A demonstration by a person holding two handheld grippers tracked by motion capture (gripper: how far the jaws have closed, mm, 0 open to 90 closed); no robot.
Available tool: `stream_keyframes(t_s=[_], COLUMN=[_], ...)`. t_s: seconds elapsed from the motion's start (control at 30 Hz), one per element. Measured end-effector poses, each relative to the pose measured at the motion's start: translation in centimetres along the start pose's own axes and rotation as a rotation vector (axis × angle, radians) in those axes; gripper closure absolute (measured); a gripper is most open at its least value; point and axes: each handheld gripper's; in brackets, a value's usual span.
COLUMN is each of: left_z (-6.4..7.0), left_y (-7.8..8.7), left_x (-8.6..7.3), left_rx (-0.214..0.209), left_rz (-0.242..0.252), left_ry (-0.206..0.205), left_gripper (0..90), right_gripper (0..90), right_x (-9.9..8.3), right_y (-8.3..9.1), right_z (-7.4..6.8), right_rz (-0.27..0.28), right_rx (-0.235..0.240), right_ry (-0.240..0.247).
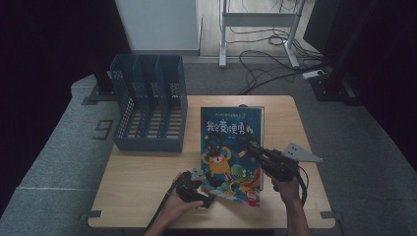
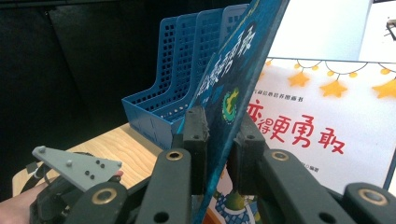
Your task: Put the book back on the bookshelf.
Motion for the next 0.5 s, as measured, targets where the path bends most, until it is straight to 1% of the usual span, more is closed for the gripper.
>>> stream_keyframes(t_s=[0.03,0.17,0.27,0.5], left_z=[-0.15,-0.53,-0.70,-1.15], left_y=[0.02,0.09,0.11,0.16], left_x=[0.03,0.06,0.04,0.07], left_rx=[-0.002,0.010,0.020,0.038], left_rz=[-0.002,-0.008,-0.009,-0.016], left_ry=[0.000,0.001,0.000,-0.001], left_gripper=[2.3,2.3,2.3,2.3], right_gripper=[77.9,78.0,78.3,78.4], right_x=[0.04,0.08,0.07,0.05], right_y=[-0.01,-0.12,-0.19,-0.27], right_z=[-0.08,-0.41,-0.52,-0.67], right_rz=[-0.002,-0.010,-0.015,-0.032], right_rx=[0.004,0.014,0.029,0.047], right_ry=[0.005,0.020,0.025,0.039])
Point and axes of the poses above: each handheld gripper's, and its own axes: y roughly backward along the jaws, x roughly out of its top, z roughly to its right, and after that the axes turned 5 degrees about z, right-handed
